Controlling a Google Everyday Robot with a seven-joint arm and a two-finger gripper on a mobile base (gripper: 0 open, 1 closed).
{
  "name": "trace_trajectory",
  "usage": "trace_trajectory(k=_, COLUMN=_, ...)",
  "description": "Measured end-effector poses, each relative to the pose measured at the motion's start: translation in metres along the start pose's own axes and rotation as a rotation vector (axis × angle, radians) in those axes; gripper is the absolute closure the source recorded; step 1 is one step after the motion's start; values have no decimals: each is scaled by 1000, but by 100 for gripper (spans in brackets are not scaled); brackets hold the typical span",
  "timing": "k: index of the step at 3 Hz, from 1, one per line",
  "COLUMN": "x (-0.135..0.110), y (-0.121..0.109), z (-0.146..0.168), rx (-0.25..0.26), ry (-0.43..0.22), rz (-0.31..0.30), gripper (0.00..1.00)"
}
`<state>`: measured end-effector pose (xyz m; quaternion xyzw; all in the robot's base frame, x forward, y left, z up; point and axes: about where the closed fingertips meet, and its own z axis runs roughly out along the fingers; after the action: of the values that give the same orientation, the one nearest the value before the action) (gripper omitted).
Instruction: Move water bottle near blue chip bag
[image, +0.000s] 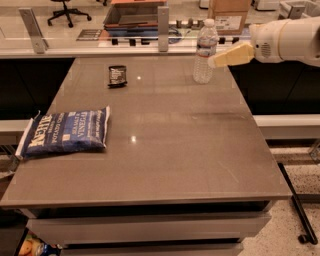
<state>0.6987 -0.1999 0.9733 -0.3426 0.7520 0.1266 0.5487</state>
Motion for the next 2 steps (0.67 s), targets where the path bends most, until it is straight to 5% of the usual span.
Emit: trace_trajectory(k=2, x=-12, y=-24, z=51, rx=-16, ry=-59, rz=41, gripper=0)
